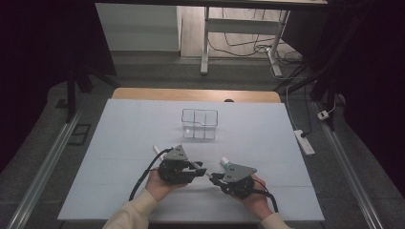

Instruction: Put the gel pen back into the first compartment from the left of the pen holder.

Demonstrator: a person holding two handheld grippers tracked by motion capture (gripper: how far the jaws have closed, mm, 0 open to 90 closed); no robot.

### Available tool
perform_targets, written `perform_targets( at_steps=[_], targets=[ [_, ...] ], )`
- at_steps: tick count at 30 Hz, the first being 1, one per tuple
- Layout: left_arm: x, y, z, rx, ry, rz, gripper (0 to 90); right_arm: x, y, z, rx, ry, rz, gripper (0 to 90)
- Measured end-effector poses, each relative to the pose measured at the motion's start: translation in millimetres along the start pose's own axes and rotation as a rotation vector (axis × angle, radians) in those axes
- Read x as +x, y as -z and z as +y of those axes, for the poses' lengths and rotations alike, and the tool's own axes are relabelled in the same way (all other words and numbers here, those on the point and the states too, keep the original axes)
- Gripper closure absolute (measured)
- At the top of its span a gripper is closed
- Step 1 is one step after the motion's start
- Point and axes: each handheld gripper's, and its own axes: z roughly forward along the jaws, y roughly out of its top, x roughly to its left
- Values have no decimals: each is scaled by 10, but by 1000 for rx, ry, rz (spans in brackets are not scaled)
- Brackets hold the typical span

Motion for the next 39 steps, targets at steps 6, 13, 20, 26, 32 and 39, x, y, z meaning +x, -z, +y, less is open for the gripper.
perform_targets(
  at_steps=[6,13,20,26,32,39],
  targets=[
    [17,-3,4,-14,17,-64,758,6,-28,-13,14,12,1,785],
    [2,-6,2,-9,4,-85,797,15,-43,-18,24,23,8,783],
    [6,28,8,-21,0,-71,799,-9,-22,-17,7,-6,9,738],
    [53,92,9,-41,12,-54,798,-58,24,-29,-15,-43,-48,590],
    [142,205,7,-66,40,-30,798,-135,125,-47,-52,-115,-85,527],
    [211,316,1,-93,54,-9,798,-214,227,-119,-54,-154,-116,479]
  ],
)
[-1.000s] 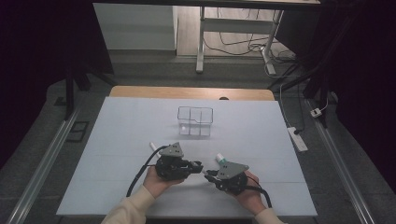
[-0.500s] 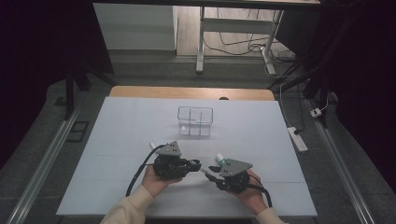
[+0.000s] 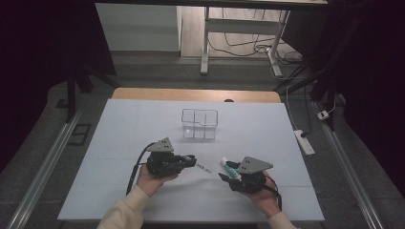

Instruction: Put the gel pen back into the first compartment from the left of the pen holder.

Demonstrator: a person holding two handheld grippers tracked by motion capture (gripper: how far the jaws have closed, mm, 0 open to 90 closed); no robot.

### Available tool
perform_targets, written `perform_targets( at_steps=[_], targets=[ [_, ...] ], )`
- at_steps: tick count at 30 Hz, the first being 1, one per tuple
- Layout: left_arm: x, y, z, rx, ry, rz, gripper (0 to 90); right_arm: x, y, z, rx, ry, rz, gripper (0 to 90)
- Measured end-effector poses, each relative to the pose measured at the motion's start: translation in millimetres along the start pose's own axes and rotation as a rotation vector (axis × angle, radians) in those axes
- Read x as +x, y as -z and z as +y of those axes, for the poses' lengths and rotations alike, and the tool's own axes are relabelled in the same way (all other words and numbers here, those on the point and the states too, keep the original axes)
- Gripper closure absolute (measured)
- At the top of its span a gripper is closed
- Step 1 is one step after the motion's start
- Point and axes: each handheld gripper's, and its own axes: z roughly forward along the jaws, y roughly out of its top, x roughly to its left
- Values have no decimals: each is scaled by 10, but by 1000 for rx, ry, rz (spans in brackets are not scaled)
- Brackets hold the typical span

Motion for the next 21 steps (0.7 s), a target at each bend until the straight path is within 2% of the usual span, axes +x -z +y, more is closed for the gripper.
perform_targets(
  at_steps=[8,11,16,21],
  targets=[
    [71,92,4,-16,24,21,798,-155,157,-103,-6,-41,-38,449],
    [89,123,5,-22,28,29,798,-210,224,-143,3,-44,-65,443],
    [120,178,12,-32,37,43,798,-294,320,-223,0,-61,-83,431],
    [154,287,35,-57,42,60,798,-388,408,-326,8,-91,-112,428]
  ],
)
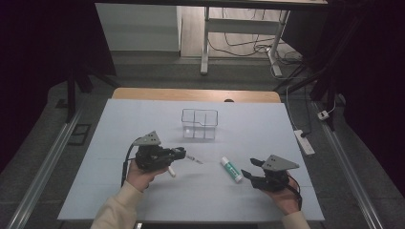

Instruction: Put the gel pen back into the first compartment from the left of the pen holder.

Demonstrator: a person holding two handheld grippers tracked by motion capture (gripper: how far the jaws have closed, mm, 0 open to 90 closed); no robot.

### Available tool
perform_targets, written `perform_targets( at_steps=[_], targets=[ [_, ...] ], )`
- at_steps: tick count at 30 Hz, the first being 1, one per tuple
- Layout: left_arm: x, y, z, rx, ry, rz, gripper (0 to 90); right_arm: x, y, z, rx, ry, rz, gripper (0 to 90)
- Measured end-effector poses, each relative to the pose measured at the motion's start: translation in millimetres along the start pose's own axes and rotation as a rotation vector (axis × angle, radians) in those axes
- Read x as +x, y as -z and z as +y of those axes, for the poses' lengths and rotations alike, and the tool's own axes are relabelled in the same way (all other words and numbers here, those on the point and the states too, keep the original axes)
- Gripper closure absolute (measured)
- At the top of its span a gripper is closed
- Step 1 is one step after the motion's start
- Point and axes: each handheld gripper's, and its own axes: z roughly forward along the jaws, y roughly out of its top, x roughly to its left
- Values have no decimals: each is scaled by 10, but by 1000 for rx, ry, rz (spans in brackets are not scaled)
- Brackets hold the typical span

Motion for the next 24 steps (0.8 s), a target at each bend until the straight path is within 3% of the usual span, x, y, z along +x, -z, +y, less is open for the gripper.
perform_targets(
  at_steps=[6,17,24],
  targets=[
    [65,97,17,-24,16,23,798,-61,56,-57,-7,-20,-19,419],
    [118,219,68,-30,18,56,798,-82,59,-133,27,-21,-41,412],
    [211,279,238,-34,29,71,798,-112,94,-177,36,-29,-55,410]
  ],
)
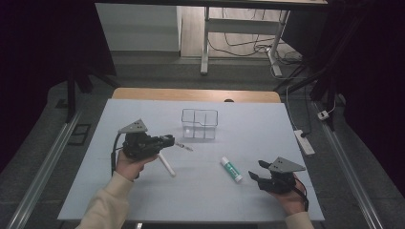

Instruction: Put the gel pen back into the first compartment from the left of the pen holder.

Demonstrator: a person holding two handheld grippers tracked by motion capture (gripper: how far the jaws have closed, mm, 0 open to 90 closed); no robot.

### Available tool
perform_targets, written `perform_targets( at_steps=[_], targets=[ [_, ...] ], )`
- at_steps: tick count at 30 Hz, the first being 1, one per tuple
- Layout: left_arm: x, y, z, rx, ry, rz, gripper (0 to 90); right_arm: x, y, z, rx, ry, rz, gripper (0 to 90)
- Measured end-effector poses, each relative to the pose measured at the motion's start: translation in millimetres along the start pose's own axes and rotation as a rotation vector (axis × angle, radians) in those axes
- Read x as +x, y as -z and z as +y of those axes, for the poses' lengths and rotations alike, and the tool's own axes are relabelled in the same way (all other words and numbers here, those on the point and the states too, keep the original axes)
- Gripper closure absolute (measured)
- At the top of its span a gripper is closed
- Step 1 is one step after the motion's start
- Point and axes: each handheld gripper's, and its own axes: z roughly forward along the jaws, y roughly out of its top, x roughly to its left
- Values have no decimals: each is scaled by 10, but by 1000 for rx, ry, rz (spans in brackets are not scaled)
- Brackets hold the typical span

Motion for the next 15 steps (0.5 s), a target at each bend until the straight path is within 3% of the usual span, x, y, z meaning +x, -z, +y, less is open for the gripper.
perform_targets(
  at_steps=[6,15],
  targets=[
    [67,17,171,-2,6,10,797,-24,6,-13,1,-7,-12,409],
    [77,60,450,1,-28,47,797,-17,-14,-25,20,-1,-13,402]
  ],
)
